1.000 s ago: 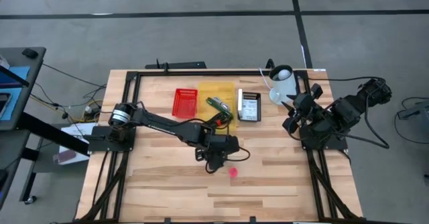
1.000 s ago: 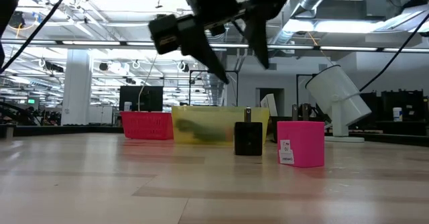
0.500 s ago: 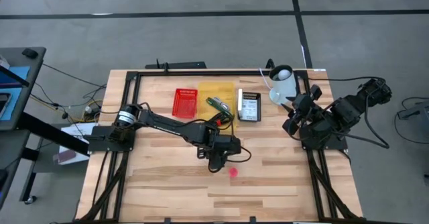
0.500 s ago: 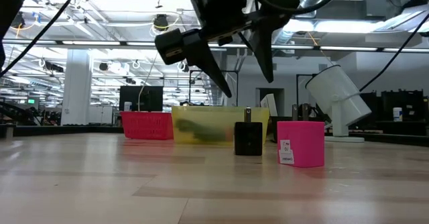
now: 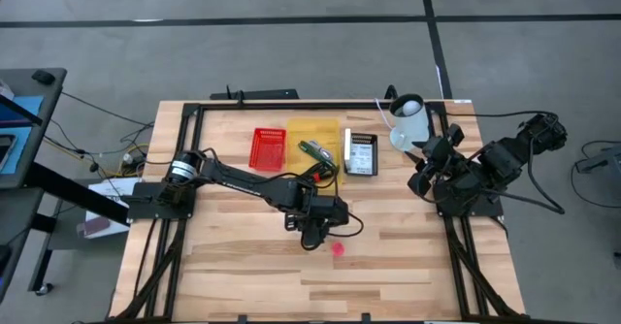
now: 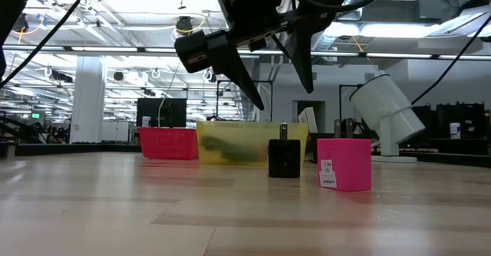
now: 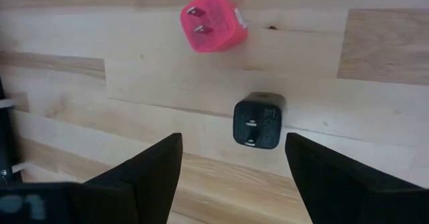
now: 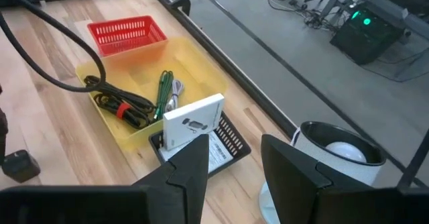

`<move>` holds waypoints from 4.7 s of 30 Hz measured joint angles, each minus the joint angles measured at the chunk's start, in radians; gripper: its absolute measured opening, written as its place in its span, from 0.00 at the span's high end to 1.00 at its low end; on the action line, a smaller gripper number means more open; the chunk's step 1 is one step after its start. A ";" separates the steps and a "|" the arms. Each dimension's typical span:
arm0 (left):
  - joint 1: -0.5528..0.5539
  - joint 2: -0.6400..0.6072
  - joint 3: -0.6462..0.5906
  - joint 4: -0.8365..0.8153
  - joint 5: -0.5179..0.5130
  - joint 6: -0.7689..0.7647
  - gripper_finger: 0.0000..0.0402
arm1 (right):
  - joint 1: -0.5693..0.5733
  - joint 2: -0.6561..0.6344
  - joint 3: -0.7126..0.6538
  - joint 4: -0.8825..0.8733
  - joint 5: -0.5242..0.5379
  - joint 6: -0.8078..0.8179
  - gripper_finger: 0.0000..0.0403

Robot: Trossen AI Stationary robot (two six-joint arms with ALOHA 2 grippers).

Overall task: Pick and place items into bin
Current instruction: Put the black charger adapter into the red bin

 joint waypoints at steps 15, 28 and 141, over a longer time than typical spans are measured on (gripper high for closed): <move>0.000 0.057 -0.005 0.001 0.019 0.011 0.36 | 0.000 0.000 0.000 0.016 -0.025 0.000 0.67; 0.024 0.063 -0.005 0.006 0.067 0.026 0.36 | 0.000 0.000 0.000 0.022 -0.026 -0.001 0.67; 0.033 0.127 0.034 -0.008 0.078 0.037 0.60 | 0.000 0.097 0.000 0.029 -0.047 -0.035 0.67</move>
